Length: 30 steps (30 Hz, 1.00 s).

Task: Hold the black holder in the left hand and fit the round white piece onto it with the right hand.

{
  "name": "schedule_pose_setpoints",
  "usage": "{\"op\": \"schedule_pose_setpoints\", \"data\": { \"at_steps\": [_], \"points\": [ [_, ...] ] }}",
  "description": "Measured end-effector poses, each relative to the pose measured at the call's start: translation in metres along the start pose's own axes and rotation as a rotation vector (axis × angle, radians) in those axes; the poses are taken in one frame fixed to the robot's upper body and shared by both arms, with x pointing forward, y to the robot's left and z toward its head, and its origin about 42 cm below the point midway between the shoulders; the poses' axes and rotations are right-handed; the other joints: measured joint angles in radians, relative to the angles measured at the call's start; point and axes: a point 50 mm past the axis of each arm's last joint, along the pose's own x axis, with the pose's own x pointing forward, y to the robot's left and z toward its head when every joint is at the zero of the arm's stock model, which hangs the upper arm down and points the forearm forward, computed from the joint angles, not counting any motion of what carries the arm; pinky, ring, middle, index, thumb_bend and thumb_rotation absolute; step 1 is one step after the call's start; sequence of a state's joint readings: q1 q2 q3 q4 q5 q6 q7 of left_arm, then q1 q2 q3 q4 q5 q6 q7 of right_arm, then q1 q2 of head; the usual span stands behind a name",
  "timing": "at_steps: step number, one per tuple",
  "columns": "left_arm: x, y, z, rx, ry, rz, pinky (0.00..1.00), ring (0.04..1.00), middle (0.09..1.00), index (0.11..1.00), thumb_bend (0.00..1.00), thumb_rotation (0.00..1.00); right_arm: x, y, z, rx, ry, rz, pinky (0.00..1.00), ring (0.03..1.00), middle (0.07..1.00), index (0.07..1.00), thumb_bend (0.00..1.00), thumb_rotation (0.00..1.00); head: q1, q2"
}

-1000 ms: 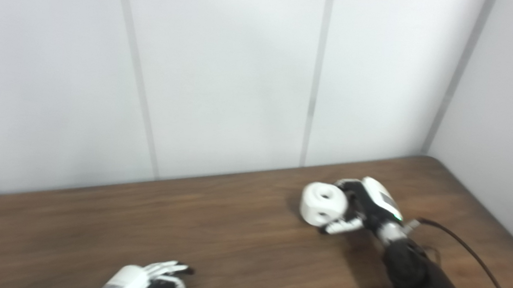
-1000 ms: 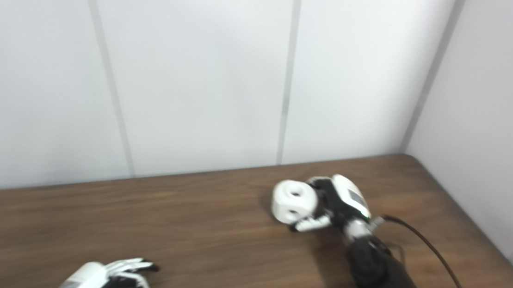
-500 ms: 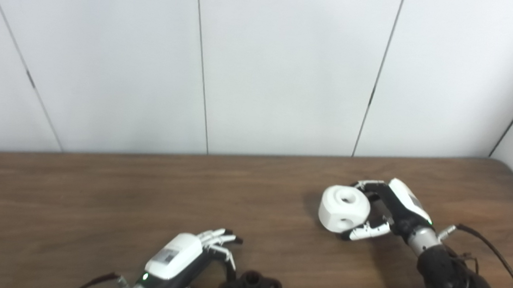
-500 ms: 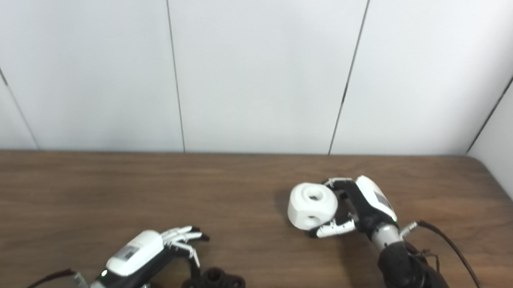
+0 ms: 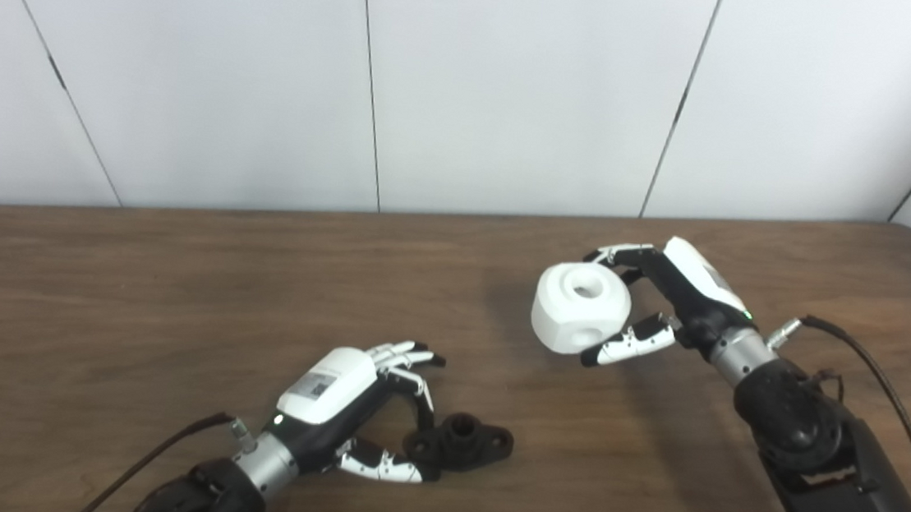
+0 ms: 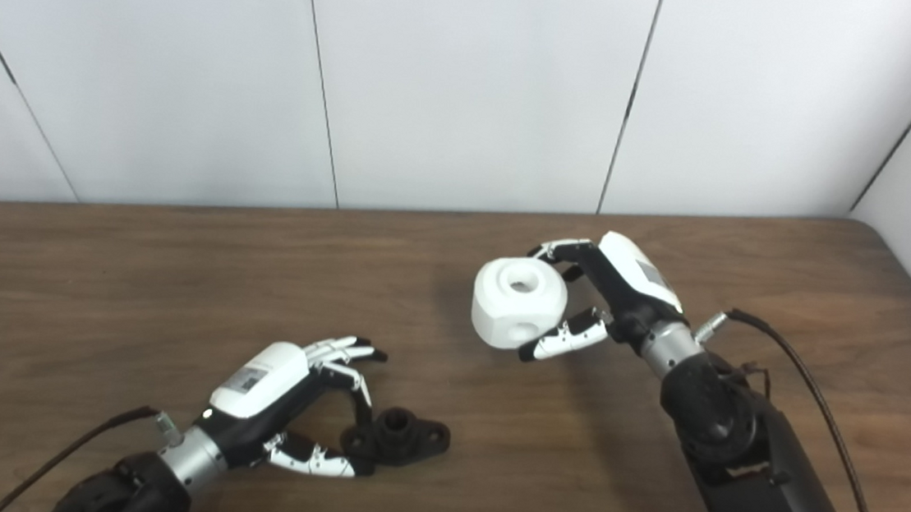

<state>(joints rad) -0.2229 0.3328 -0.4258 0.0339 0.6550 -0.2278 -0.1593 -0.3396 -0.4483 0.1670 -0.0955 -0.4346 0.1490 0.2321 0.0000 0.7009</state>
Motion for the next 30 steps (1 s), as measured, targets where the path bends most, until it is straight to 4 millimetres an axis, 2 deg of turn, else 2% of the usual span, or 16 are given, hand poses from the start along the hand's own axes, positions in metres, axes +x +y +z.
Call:
{"op": "schedule_pose_setpoints", "data": {
  "at_steps": [10,16,29,30],
  "points": [
    [0.004,0.002,0.0,0.008,-0.004,-0.002,0.89,0.934,0.883,0.483,0.52,0.06,-0.004,0.001,0.031,-0.018,-0.095,0.051,0.67,0.798,0.772,0.479,0.52,0.13,0.003,0.008],
    [0.005,0.003,0.0,0.009,-0.004,0.0,0.88,0.935,0.879,0.483,0.52,0.06,-0.008,0.002,0.051,-0.013,-0.149,0.078,0.69,0.803,0.774,0.48,0.52,0.13,0.003,0.012],
    [0.006,0.002,0.001,0.007,0.001,-0.005,0.89,0.932,0.878,0.483,0.52,0.06,-0.013,0.008,0.075,-0.011,-0.218,0.13,0.68,0.789,0.779,0.479,0.52,0.13,0.005,0.014],
    [0.006,0.002,0.001,0.007,0.001,-0.004,0.89,0.932,0.878,0.483,0.52,0.06,-0.013,0.009,0.076,-0.015,-0.219,0.139,0.68,0.787,0.779,0.479,0.52,0.13,0.006,0.025]
  ]
}}
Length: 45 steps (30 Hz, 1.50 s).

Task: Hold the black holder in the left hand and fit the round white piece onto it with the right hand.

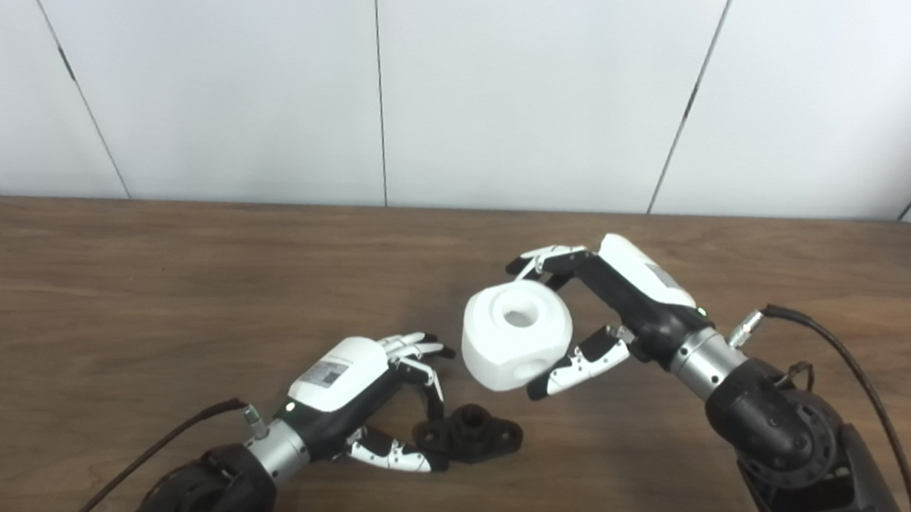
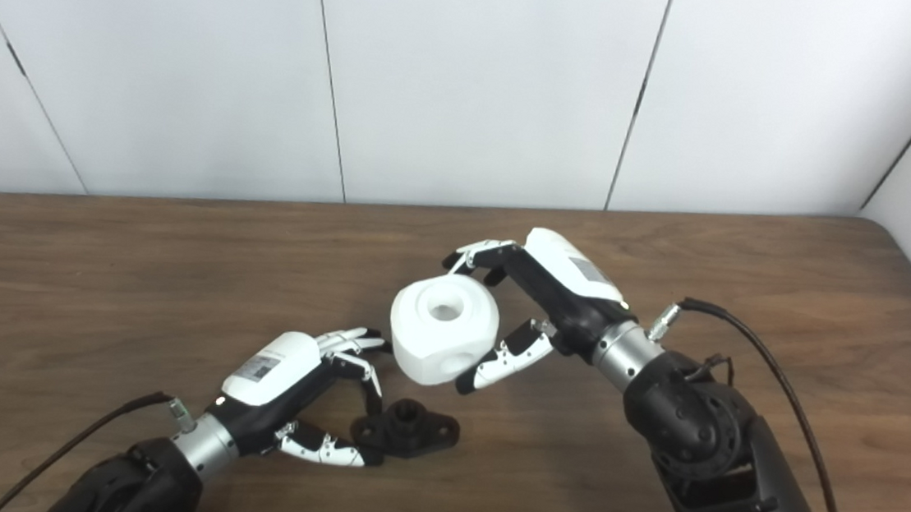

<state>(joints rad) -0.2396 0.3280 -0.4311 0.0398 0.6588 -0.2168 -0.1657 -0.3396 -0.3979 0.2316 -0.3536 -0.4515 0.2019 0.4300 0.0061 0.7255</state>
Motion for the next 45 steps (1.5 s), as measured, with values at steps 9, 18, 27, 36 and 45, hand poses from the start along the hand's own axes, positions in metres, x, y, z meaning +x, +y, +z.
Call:
{"op": "schedule_pose_setpoints", "data": {
  "at_steps": [9,18,27,36,45],
  "points": [
    [0.0,0.001,0.0,0.001,-0.001,0.001,0.89,0.931,0.877,0.483,0.52,0.06,0.0,0.007,0.008,-0.02,-0.022,0.051,0.7,0.795,0.78,0.479,0.52,0.13,0.005,0.009],
    [0.0,0.002,0.002,-0.001,0.013,-0.015,0.91,0.933,0.884,0.484,0.52,0.06,0.0,0.014,0.005,-0.021,-0.021,0.083,0.65,0.781,0.767,0.479,0.52,0.13,0.006,0.017],
    [0.0,0.003,0.002,-0.002,0.017,-0.017,0.91,0.935,0.888,0.483,0.52,0.06,-0.001,0.024,0.001,-0.021,-0.018,0.113,0.67,0.772,0.769,0.479,0.52,0.13,0.008,0.017],
    [0.001,0.004,0.004,0.002,0.021,-0.02,0.91,0.938,0.889,0.483,0.52,0.06,0.001,0.029,-0.002,-0.026,-0.015,0.132,0.67,0.774,0.781,0.479,0.52,0.13,0.012,0.023],
    [0.001,0.004,0.005,0.003,0.023,-0.02,0.9,0.938,0.886,0.483,0.52,0.06,0.003,0.035,0.001,-0.034,-0.028,0.15,0.67,0.794,0.78,0.479,0.52,0.13,0.012,0.028]
  ]
}}
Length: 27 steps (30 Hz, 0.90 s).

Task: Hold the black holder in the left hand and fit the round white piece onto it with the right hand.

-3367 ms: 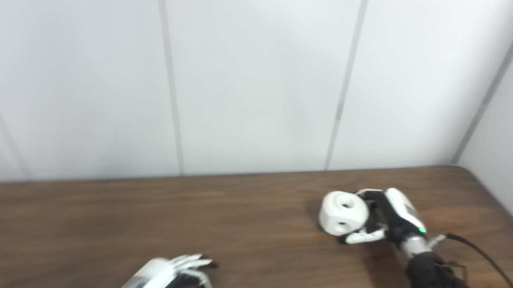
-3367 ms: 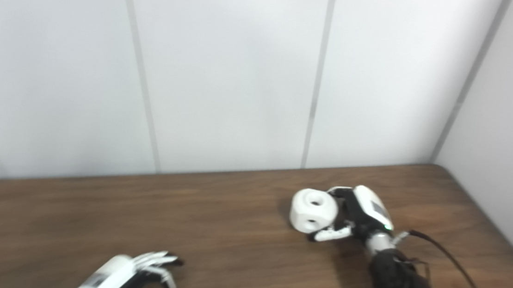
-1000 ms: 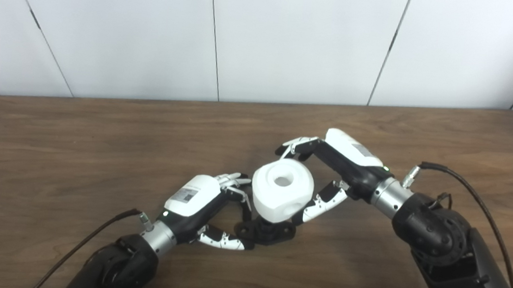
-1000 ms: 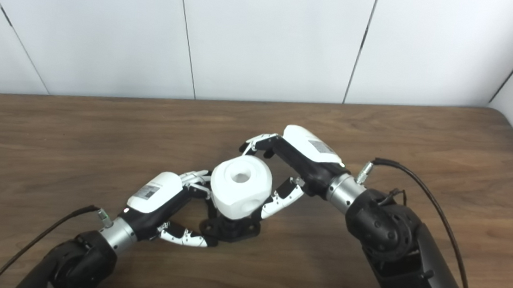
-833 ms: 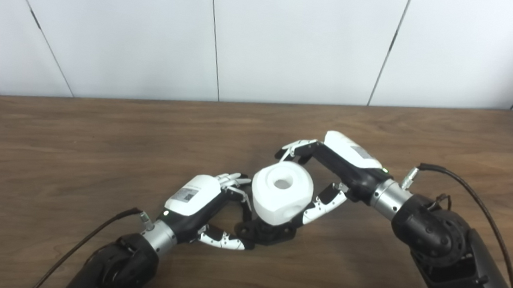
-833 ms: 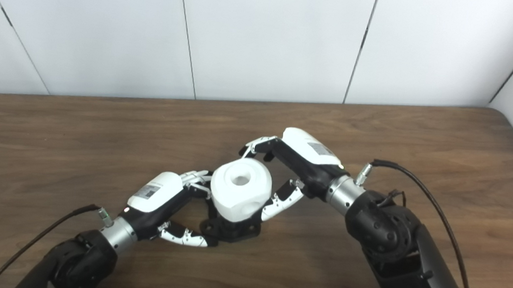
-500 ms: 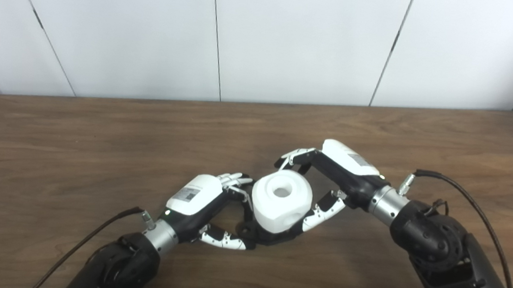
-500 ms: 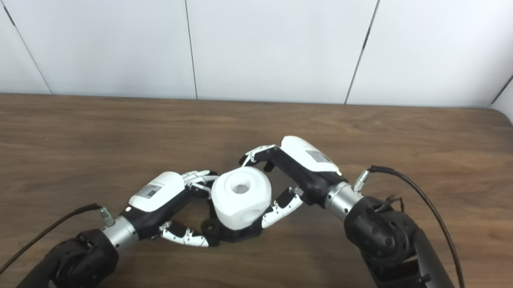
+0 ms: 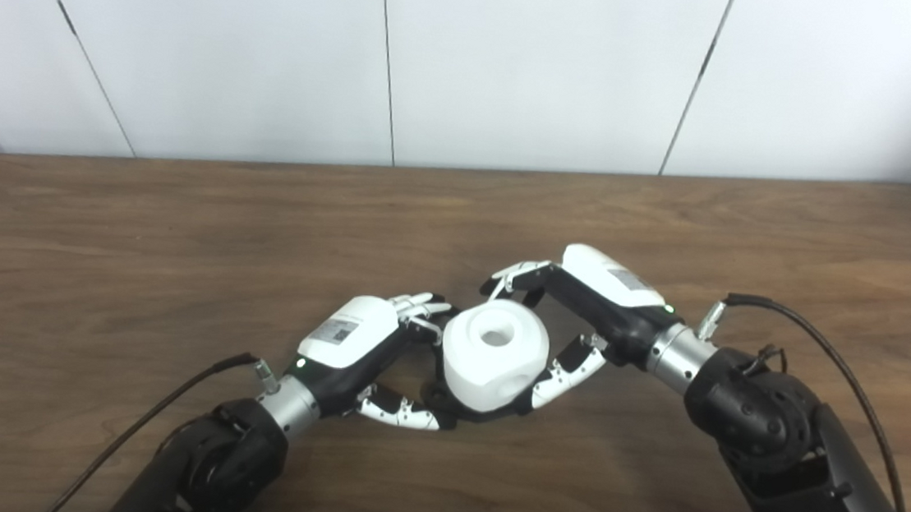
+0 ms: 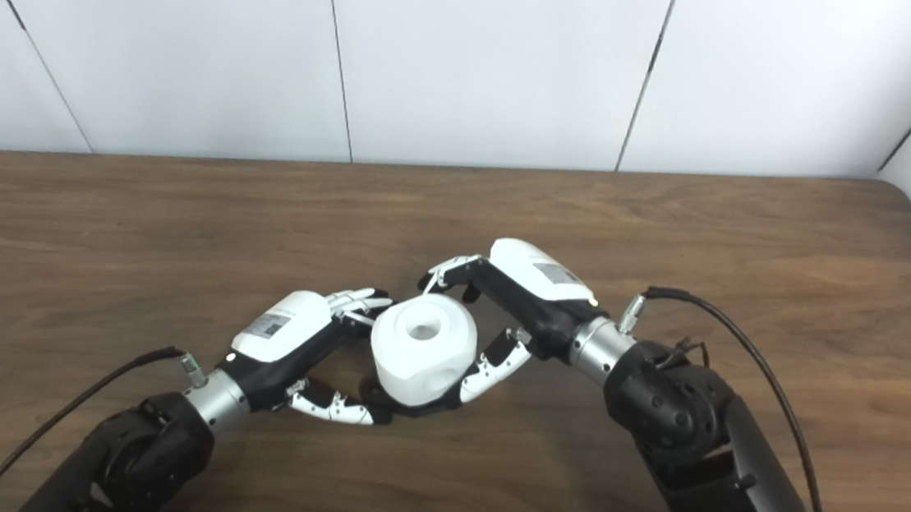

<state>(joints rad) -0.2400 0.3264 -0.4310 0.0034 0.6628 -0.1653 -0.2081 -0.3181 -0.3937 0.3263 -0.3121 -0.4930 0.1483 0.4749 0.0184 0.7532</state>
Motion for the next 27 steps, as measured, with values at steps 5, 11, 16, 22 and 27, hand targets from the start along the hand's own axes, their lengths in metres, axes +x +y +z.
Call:
{"op": "schedule_pose_setpoints", "data": {
  "at_steps": [5,11,16,22,27],
  "points": [
    [0.0,0.0,0.001,-0.002,0.001,0.001,0.9,0.942,0.888,0.483,0.52,0.06,0.003,0.003,0.001,0.009,-0.004,0.003,0.7,0.808,0.783,0.479,0.52,0.13,0.0,0.003],
    [0.001,0.0,0.003,-0.009,0.011,0.003,0.91,0.942,0.889,0.483,0.52,0.06,0.006,0.012,-0.006,0.031,0.019,0.029,0.69,0.803,0.783,0.479,0.52,0.13,0.008,0.008],
    [0.001,0.0,0.004,-0.009,0.014,-0.004,0.91,0.937,0.885,0.483,0.52,0.06,0.006,0.011,-0.006,0.027,0.017,0.028,0.69,0.804,0.782,0.479,0.53,0.13,0.008,0.008],
    [0.001,0.001,0.005,-0.005,0.011,-0.004,0.9,0.938,0.885,0.483,0.52,0.06,0.007,0.011,-0.006,0.019,0.014,0.03,0.7,0.81,0.783,0.479,0.52,0.13,0.003,0.012],
    [0.001,0.002,0.006,-0.004,0.012,-0.01,0.91,0.942,0.888,0.483,0.52,0.06,0.006,0.008,-0.006,0.01,0.014,0.038,0.7,0.797,0.781,0.479,0.52,0.13,0.003,0.012]
  ]
}}
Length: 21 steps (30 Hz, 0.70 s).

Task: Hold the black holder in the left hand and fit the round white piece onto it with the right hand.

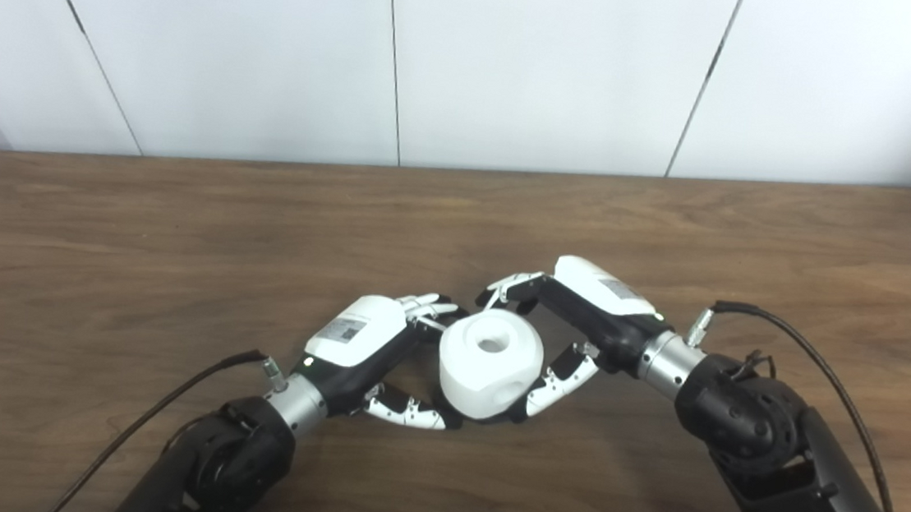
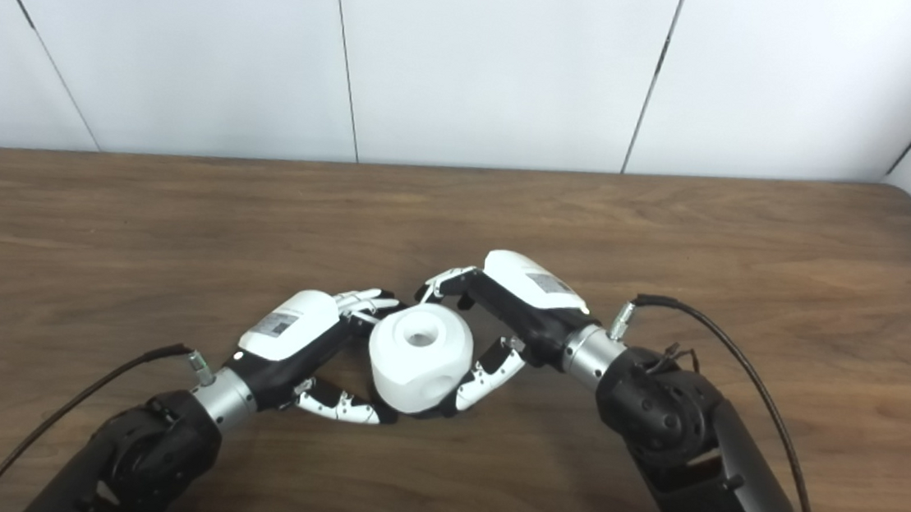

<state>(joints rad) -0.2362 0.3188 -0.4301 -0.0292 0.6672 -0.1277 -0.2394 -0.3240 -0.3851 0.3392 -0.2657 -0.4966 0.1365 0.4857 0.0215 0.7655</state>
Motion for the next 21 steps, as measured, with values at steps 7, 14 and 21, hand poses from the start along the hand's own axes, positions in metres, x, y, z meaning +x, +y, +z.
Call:
{"op": "schedule_pose_setpoints", "data": {
  "at_steps": [7,14,21],
  "points": [
    [-0.0001,0.0002,0.0001,0.001,-0.003,-0.001,0.9,0.939,0.89,0.483,0.52,0.06,-0.0046,-0.0053,-0.0042,-0.027,0.014,0.008,0.68,0.813,0.895,0.916,0.92,0.3,-0.003,-0.002],
    [-0.0001,0.0002,0.0,0.001,-0.002,-0.001,0.91,0.943,0.891,0.483,0.52,0.06,-0.0061,-0.0062,-0.0073,-0.038,0.041,0.021,0.7,0.847,0.927,1.0,0.97,0.32,-0.003,-0.002],
    [-0.0002,0.0002,-0.0001,-0.001,-0.003,-0.003,0.91,0.938,0.89,0.483,0.52,0.06,-0.0073,-0.0097,-0.009,-0.039,0.048,0.004,0.69,0.826,0.898,1.0,0.96,0.29,-0.003,0.0]
  ]
}}
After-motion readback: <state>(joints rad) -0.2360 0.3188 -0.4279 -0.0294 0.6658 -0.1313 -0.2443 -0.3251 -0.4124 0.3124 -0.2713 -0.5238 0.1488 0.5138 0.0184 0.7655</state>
